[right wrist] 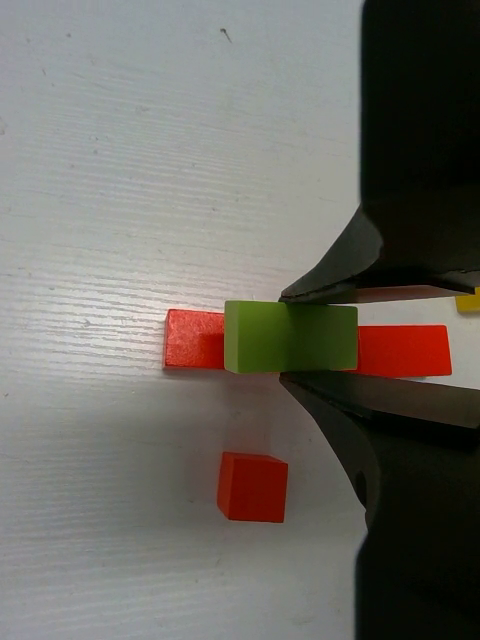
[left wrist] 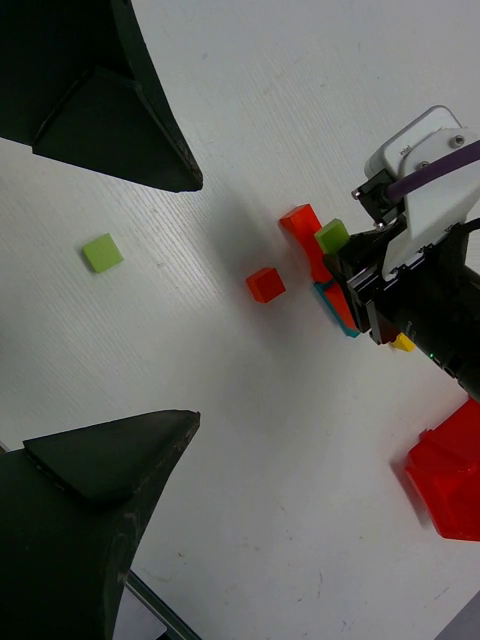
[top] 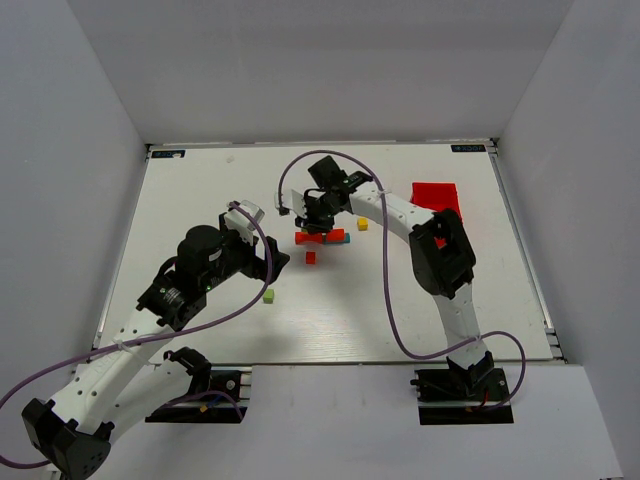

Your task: Build the wood block tower

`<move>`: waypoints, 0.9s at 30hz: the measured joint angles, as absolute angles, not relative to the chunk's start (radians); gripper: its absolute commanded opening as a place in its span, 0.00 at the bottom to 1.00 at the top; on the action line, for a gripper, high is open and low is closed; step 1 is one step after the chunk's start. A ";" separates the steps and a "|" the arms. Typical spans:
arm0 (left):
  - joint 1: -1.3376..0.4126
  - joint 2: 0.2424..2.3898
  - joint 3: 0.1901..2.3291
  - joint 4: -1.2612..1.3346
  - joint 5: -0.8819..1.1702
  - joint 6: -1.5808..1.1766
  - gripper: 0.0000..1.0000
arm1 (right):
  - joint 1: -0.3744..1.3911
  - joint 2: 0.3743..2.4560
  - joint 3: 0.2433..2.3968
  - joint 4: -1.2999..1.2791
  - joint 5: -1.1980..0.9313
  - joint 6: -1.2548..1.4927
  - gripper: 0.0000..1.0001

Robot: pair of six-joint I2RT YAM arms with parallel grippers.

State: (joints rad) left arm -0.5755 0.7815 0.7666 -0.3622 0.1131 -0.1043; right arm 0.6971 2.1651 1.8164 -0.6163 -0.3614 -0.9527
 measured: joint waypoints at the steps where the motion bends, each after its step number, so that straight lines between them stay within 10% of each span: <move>1: -0.575 0.781 0.767 -0.362 0.113 -0.105 1.00 | 0.697 2.170 1.818 -0.620 -0.359 -0.953 0.02; 27: -0.575 0.781 0.767 -0.362 0.113 -0.105 1.00 | 0.701 2.201 1.824 -0.649 -0.337 -0.954 0.10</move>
